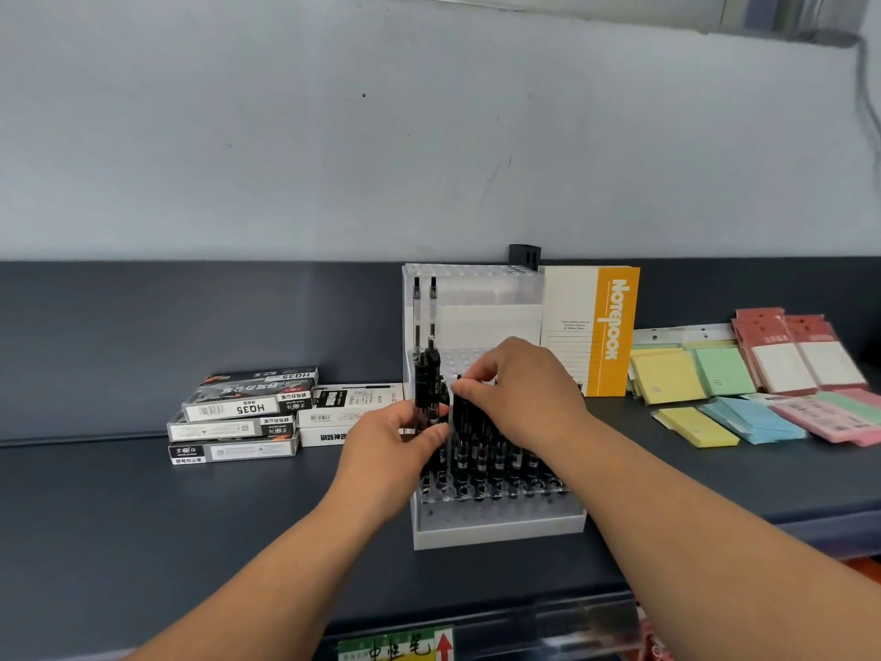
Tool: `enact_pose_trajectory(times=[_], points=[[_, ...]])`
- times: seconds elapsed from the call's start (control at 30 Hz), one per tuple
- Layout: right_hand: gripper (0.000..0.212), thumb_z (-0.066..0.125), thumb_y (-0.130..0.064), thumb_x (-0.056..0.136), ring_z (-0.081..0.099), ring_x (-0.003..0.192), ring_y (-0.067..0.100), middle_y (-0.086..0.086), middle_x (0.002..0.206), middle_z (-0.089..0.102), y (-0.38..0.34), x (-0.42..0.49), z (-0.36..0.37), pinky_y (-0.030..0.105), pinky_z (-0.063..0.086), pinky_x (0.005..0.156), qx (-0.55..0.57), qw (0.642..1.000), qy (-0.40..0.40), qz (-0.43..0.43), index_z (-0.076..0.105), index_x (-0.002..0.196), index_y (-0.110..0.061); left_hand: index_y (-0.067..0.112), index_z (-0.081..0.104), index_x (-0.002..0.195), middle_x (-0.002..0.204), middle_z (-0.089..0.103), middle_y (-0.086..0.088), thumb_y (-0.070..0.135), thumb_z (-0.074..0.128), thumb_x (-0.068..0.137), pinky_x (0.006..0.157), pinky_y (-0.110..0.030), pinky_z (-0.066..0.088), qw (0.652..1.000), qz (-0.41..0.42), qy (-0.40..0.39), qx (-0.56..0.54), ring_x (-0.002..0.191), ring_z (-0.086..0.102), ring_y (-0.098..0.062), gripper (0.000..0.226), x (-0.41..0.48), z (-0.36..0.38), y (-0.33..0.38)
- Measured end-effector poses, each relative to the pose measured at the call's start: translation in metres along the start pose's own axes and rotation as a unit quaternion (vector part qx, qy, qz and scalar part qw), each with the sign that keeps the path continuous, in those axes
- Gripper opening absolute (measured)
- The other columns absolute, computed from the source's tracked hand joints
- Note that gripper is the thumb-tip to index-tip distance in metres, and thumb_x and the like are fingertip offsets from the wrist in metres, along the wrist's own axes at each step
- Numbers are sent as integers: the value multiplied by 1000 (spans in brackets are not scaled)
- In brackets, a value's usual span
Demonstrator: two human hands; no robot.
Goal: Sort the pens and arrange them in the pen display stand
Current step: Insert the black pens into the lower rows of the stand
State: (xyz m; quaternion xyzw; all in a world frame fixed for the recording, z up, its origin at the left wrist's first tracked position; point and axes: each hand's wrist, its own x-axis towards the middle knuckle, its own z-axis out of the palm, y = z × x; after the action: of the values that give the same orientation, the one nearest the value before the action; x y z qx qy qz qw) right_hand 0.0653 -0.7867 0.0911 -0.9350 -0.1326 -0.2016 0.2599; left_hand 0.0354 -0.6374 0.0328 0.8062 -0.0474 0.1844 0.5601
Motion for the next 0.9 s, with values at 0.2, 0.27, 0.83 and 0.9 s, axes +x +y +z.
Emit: enact_pose_trajectory(times=[0.2, 0.27, 0.83, 0.9], points=[[21, 63, -51, 86, 59, 78, 11, -14, 76, 59, -2, 1, -5, 26, 45, 63, -66, 997, -28, -2, 73, 84, -32, 38, 68, 82, 81, 71, 11, 21, 70, 85, 60, -5, 43, 1000, -7, -4, 7, 76, 64, -3, 17, 0, 1, -1], [23, 59, -52, 88, 58, 82, 9, -16, 82, 56, -2, 0, -6, 28, 47, 69, -17, 999, 21, -17, 72, 88, -33, 34, 70, 84, 84, 73, 10, 21, 72, 84, 67, -11, 48, 1000, -11, -6, -6, 81, 67, -6, 13, 1, 1, -1], [20, 63, -32, 92, 66, 85, 3, -10, 98, 72, -15, 2, -8, 20, 50, 84, 218, 975, 17, -39, 70, 109, -26, 46, 60, 96, 79, 66, 9, 25, 63, 91, 76, -42, 59, 999, 43, 19, -13, 70, 71, -12, 22, 3, -11, 5], [20, 63, -32, 92, 65, 89, 3, -10, 100, 71, -15, 1, -6, 19, 49, 85, 195, 979, 16, -46, 71, 109, -25, 45, 61, 91, 83, 67, 11, 26, 60, 92, 78, -43, 58, 998, 44, 34, -8, 77, 71, -9, 19, 3, -11, 4]])
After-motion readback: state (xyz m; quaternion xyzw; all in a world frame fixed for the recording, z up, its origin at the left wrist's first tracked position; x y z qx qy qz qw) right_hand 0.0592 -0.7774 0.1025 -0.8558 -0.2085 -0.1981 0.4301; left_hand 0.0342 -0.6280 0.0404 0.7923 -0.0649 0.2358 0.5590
